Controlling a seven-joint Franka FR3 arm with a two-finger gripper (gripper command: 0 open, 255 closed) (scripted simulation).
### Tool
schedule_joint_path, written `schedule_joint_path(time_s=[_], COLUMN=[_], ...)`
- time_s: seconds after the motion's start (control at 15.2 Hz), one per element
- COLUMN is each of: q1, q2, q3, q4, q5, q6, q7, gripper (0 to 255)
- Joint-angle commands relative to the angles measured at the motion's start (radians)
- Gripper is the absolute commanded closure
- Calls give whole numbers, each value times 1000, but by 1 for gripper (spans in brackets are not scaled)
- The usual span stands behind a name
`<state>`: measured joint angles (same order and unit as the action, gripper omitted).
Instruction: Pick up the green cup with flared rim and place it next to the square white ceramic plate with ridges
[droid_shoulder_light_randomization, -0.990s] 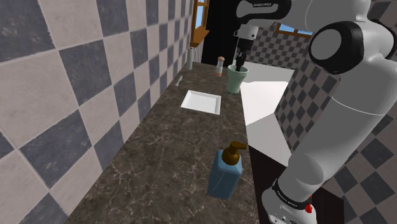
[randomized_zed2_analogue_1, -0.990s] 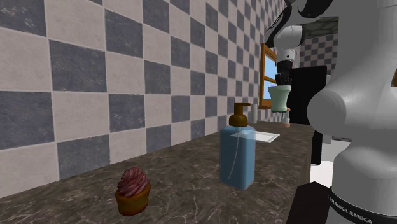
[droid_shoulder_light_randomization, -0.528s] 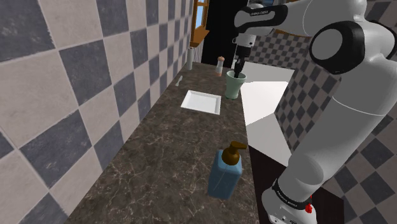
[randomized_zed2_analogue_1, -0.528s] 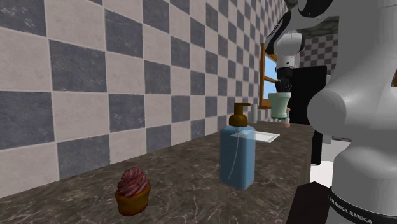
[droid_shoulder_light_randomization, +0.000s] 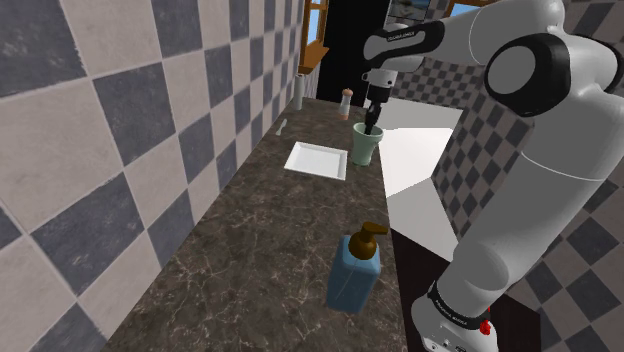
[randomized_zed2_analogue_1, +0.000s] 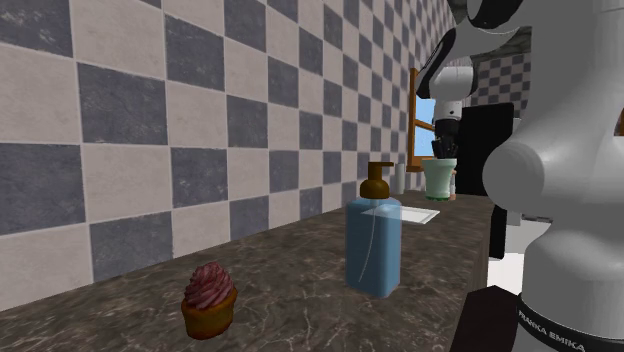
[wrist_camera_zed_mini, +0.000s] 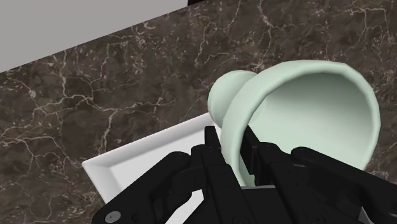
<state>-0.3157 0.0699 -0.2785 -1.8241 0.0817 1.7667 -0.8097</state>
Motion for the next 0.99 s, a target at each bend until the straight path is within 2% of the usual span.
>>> schedule_joint_path(time_s=[0.0,0.92], q1=[0,-1], q2=[3,55], q3=[0,2], q4=[-23,-151], q5=[1,22], q6=[27,204], q7=[-2,-24], gripper=[255,255])
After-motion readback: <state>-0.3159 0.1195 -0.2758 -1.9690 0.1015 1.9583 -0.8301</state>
